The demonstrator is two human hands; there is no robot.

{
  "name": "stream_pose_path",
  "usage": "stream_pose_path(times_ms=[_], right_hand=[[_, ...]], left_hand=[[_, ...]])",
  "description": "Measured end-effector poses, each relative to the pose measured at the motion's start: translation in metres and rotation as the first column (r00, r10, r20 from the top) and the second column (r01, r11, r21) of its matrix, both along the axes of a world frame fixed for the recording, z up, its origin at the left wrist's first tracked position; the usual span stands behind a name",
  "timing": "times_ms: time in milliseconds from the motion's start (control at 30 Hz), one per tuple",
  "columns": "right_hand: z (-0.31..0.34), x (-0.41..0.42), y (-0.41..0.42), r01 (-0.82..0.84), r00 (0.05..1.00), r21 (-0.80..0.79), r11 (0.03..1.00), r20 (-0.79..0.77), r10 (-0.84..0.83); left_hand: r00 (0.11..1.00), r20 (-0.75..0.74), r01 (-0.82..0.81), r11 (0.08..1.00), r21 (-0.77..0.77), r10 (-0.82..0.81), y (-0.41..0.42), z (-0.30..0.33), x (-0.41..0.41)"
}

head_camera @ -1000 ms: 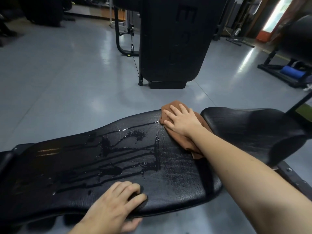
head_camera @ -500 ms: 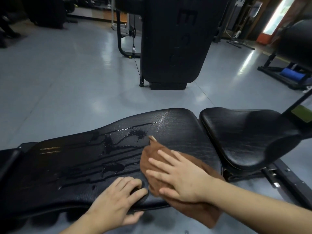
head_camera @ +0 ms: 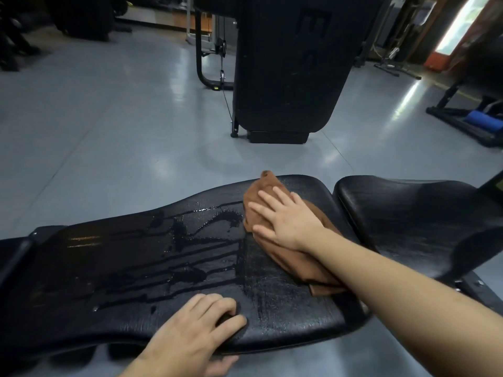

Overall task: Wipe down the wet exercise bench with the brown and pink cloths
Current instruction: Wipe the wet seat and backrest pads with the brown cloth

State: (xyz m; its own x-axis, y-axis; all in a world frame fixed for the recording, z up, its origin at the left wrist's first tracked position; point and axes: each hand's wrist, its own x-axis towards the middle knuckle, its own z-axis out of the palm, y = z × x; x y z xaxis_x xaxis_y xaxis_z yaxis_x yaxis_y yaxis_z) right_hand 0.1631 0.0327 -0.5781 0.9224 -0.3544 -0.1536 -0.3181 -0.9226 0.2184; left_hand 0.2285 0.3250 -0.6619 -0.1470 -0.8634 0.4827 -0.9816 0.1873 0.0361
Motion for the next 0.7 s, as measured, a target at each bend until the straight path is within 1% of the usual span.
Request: stream_pose_path(times_ms=[167,233,300,400,533,600,700], right_hand=[[-0.004,0.052,-0.020,0.136,0.991,-0.003,0.991,-0.001,-0.136],[-0.007,0.065,-0.017,0.158,0.987,-0.010,0.987,-0.014,-0.158],[-0.009,0.070,-0.012,0.145,0.989,-0.027,0.989,-0.029,-0.146],[-0.008,0.066,0.007,0.016,0.999,-0.043,0.999,-0.045,-0.018],[-0.013,0.045,0.050,-0.220,0.974,0.011,0.975,-0.059,0.221],[-0.016,0.026,0.065,-0.287,0.957,0.025,0.958,-0.047,0.288],[-0.020,-0.010,0.076,-0.342,0.940,0.044,0.939,0.008,0.342]], left_hand=[[1.000,0.017,0.006,0.999,-0.038,-0.005,0.000,-0.001,0.002],[1.000,0.021,0.005,0.999,-0.039,-0.004,-0.001,-0.001,0.002],[1.000,0.012,0.005,0.999,-0.032,-0.005,-0.001,0.000,0.002],[1.000,0.005,0.011,1.000,-0.027,-0.011,-0.001,0.000,0.001],[1.000,-0.004,0.015,0.999,-0.033,-0.015,-0.001,0.000,0.001],[1.000,-0.005,0.014,0.999,-0.032,-0.015,-0.001,-0.001,0.002],[1.000,0.005,0.014,1.000,-0.024,-0.014,0.000,0.000,0.002]])
